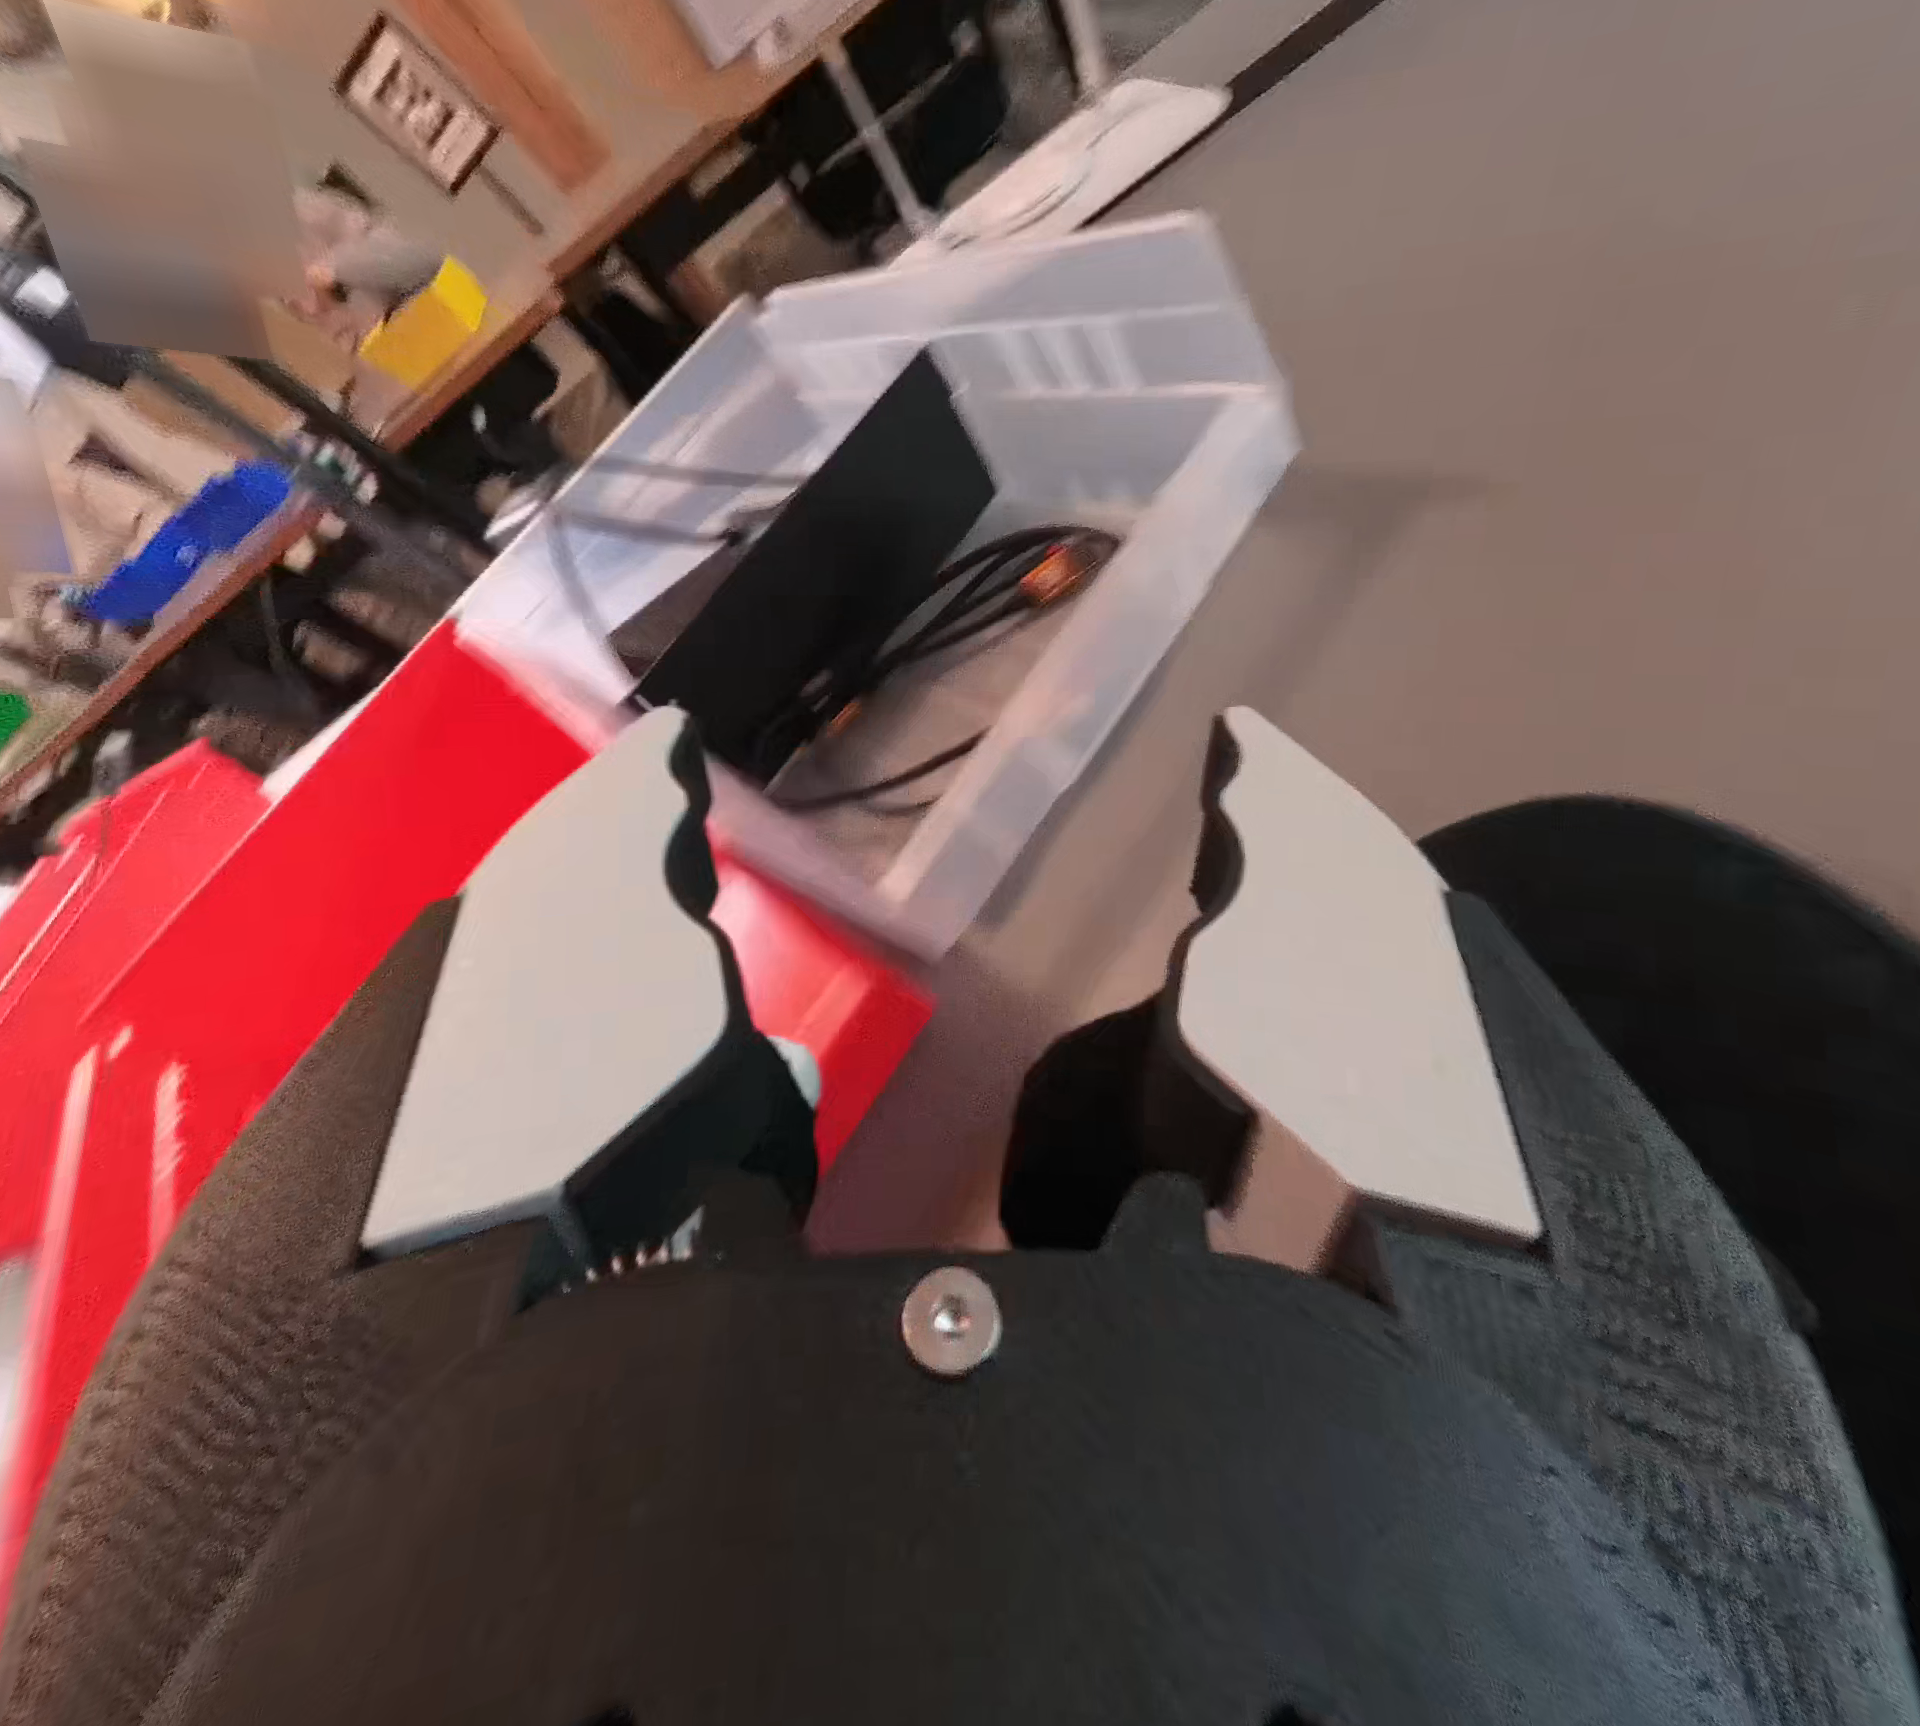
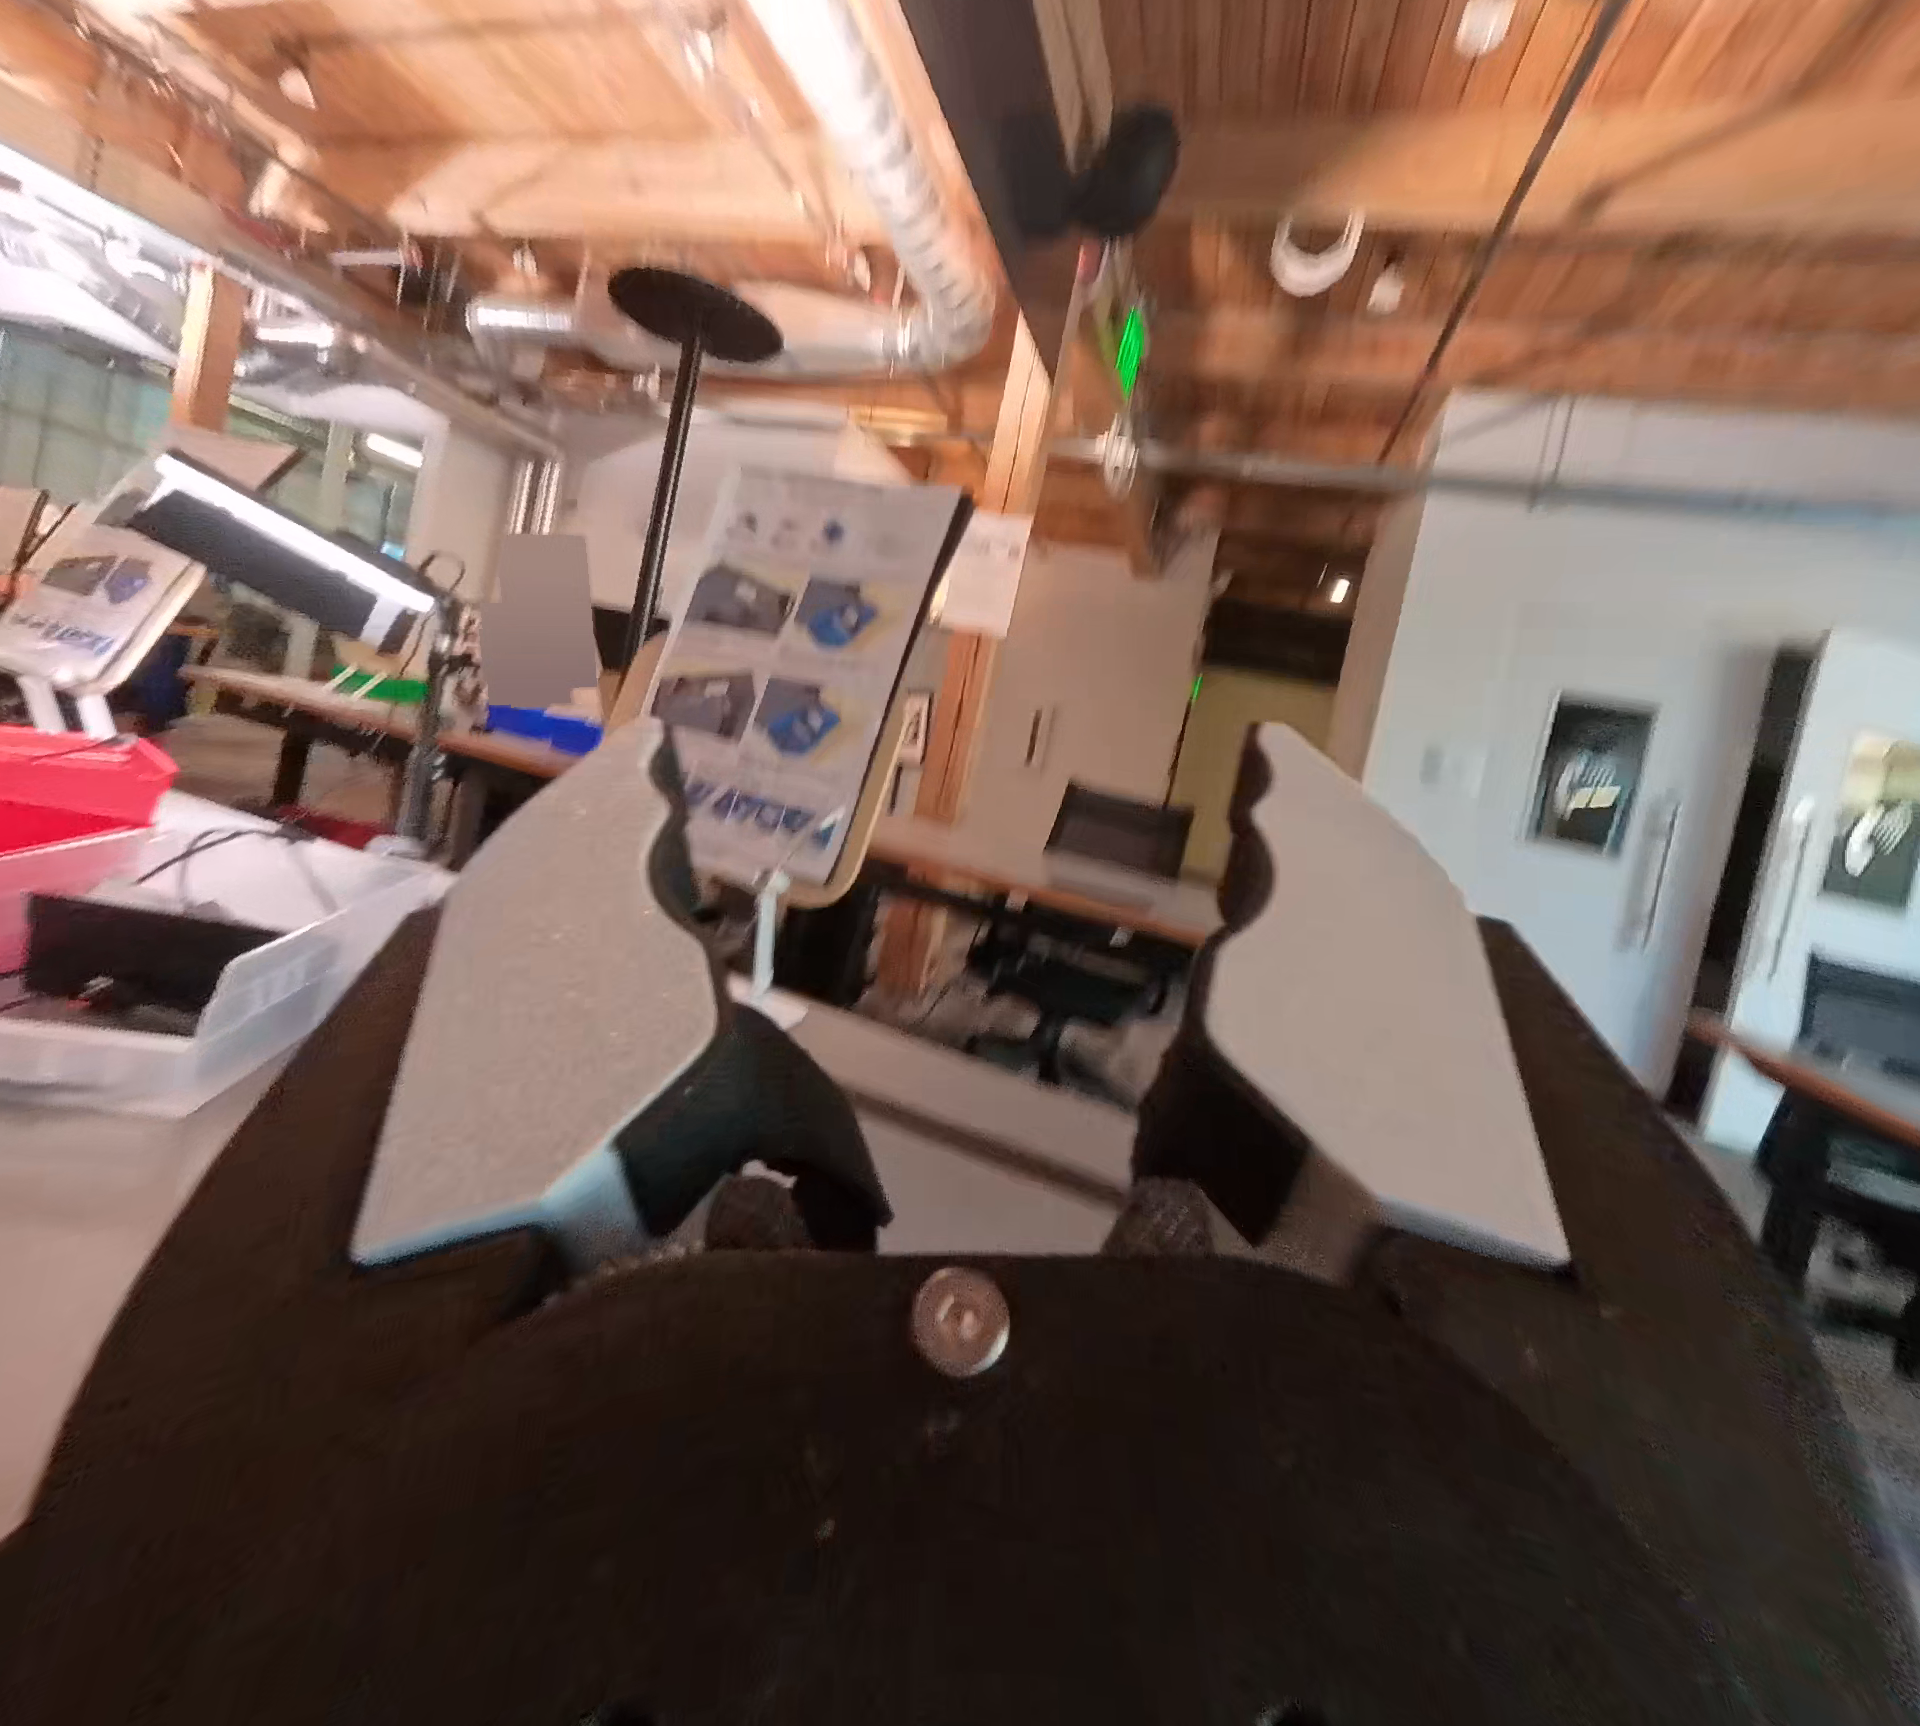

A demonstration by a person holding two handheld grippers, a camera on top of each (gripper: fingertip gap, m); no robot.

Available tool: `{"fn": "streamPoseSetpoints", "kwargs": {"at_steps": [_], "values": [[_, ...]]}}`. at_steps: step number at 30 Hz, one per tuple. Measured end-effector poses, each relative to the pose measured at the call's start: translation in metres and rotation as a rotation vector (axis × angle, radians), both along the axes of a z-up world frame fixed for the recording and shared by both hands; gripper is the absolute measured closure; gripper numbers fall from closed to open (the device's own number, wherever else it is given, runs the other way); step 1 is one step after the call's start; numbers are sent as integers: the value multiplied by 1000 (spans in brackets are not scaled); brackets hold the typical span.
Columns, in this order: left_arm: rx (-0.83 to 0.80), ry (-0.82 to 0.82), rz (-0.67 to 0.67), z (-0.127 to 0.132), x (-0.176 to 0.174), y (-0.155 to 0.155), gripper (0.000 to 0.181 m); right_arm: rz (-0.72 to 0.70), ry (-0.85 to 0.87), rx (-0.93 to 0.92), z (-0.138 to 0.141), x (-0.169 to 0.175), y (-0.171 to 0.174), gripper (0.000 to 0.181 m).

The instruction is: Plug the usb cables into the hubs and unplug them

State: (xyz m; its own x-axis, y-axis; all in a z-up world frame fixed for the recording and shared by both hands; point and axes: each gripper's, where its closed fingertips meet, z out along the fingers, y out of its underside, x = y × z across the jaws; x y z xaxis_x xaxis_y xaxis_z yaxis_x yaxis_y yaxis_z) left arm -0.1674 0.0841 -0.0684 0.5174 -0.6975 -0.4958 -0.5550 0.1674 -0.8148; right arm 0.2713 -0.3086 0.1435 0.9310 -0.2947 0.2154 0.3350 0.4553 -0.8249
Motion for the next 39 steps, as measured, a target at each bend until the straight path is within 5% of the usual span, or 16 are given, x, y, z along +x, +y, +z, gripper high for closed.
{"fn": "streamPoseSetpoints", "kwargs": {"at_steps": [4, 10, 15, 19, 24, 30, 36, 39], "values": [[-45, 127, 104, 2, -71, 17, 83, -3, -99, -11, 0, -16, -4, 63], [-238, 442, 124, -57, -136, 47, 104, 82, -209, -245, -31, -44, 25, 62], [-351, 597, 100, -100, -159, 71, 118, 47, -296, -392, -49, -50, 52, 62], [-308, 582, -12, -104, -145, 75, 142, 97, -313, -382, -47, -60, 68, 63], [-6, 733, 30, -98, -146, 79, 149, 109, -338, -435, -55, -66, 84, 64], [28, 819, 129, -86, -153, 77, 150, 98, -354, -469, -60, -67, 96, 63], [221, 769, 280, -31, -148, 76, 150, 0, -364, -518, -65, -51, 103, 50], [363, 659, 327, 5, -131, 68, 150, -8, -350, -566, -74, -46, 101, 68]]}}
